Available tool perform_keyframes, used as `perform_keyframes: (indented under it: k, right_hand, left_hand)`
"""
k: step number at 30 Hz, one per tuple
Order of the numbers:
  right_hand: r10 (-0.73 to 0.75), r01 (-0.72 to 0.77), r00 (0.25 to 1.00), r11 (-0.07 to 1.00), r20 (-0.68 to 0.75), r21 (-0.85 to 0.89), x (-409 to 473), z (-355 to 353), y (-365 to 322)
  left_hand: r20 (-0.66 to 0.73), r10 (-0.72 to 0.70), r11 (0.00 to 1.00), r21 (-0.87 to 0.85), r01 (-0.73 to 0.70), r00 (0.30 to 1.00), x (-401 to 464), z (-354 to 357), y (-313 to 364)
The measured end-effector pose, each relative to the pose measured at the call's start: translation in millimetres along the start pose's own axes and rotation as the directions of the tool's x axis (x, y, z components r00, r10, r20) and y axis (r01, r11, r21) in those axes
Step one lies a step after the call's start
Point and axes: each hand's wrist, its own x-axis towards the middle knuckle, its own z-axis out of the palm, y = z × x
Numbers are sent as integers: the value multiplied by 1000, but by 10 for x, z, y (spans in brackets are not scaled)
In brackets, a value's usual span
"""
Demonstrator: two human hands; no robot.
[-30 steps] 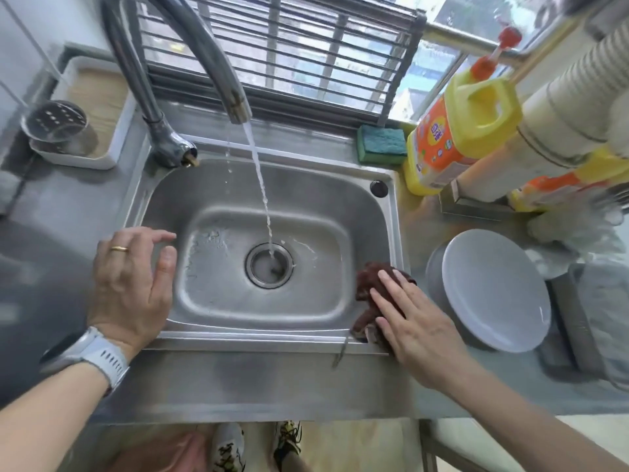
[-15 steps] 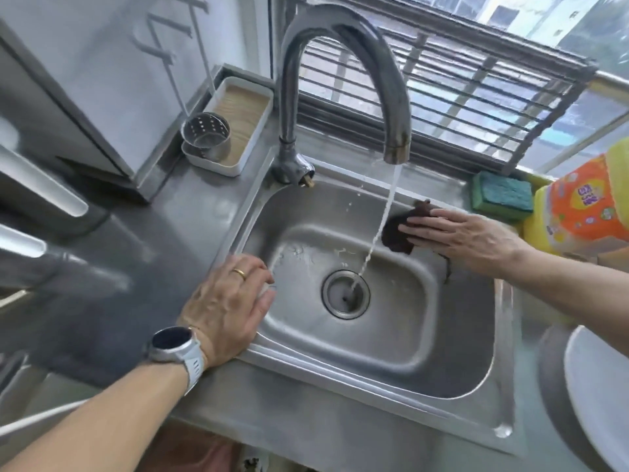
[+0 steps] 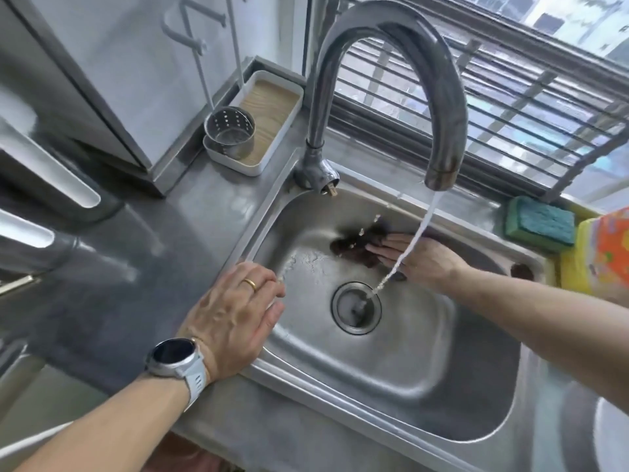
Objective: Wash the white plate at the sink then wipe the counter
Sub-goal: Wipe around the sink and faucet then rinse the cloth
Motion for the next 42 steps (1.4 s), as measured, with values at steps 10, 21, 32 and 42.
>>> perform_keyframes:
  k: [10, 21, 32, 42]
  right_hand:
    - [168, -511, 763, 749, 625, 422, -838, 455, -1118]
    - [222, -154, 973, 383, 71, 911, 545, -557, -2167]
    - [707, -578, 702, 495, 87, 649, 1536, -673, -1517]
    - [335, -416, 883, 234, 329, 878, 779, -468, -2209]
  left_hand:
    - [-16, -11, 1000, 6, 11, 1000, 2, -2, 16]
    - [-115, -72, 997, -37, 68, 991, -21, 31, -24]
    - [-105, -82, 995, -62, 76, 991, -13, 86, -58]
    - [-99, -58, 998, -43, 54, 993, 14, 94, -88]
